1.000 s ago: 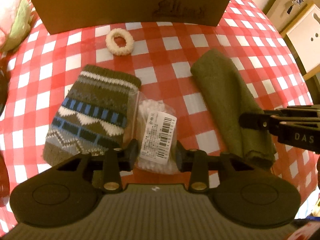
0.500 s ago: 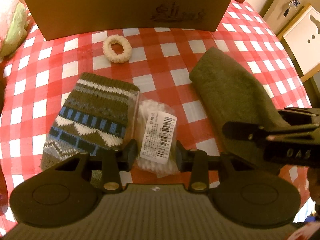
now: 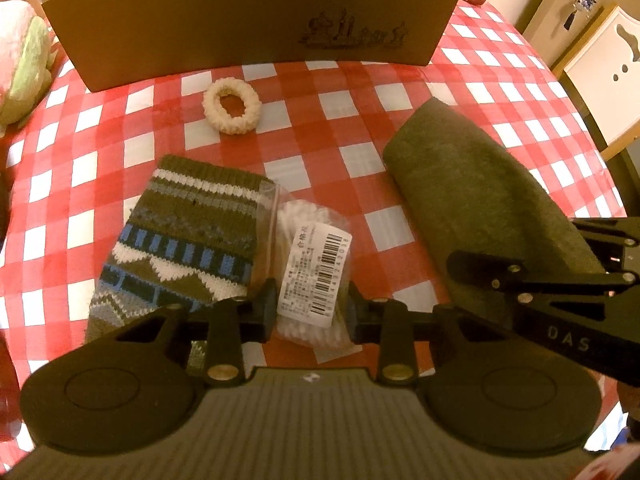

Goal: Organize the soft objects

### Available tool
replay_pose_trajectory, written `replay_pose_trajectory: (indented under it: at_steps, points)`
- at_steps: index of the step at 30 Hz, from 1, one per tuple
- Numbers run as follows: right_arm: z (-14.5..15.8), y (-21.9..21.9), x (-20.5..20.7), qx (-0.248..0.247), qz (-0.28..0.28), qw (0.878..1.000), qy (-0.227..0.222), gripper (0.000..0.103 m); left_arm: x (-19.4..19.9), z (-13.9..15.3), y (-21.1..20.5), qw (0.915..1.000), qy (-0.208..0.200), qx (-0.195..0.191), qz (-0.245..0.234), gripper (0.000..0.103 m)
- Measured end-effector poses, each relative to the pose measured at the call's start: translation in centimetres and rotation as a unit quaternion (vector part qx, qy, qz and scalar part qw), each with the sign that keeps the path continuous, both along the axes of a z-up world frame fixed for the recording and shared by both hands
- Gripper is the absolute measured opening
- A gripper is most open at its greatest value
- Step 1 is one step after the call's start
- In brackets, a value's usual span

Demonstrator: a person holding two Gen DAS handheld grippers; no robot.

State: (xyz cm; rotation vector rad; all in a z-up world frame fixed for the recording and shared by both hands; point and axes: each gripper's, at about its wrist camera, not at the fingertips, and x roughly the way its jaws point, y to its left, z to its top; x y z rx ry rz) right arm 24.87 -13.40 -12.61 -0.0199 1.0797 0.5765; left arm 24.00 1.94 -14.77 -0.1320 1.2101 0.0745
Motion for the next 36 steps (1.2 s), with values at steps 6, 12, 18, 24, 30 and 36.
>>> replay_pose_trajectory:
  at_steps: [6, 12, 18, 24, 30, 36]
  points:
    - [0.3, -0.3, -0.3, 0.016, -0.008, 1.000, 0.000, 0.019, -0.4, 0.2, 0.0, 1.0000, -0.003, -0.002, -0.003, 0.028]
    - [0.9, -0.7, -0.7, 0.026, -0.012, 1.000, -0.003, 0.015, -1.1, 0.5, 0.1, 0.9999, -0.009, -0.004, -0.006, 0.027]
    - [2.1, -1.6, -1.1, 0.049, -0.019, 0.999, -0.009, 0.006, -2.2, 1.9, 0.2, 0.9996, -0.027, -0.009, -0.009, 0.027]
    - [3.9, -3.0, -1.5, 0.071, -0.028, 0.997, -0.017, 0.005, -3.1, 4.0, 1.1, 0.9989, -0.046, -0.013, 0.002, 0.027]
    - [5.9, -4.2, -1.4, 0.094, -0.040, 0.994, -0.025, 0.005, -3.5, 6.3, 2.1, 0.9975, -0.069, -0.011, 0.013, 0.027]
    - [8.3, -4.6, -0.7, 0.111, -0.037, 0.992, -0.048, 0.005, -3.4, 8.5, 3.1, 0.9952, -0.096, -0.004, 0.020, 0.027]
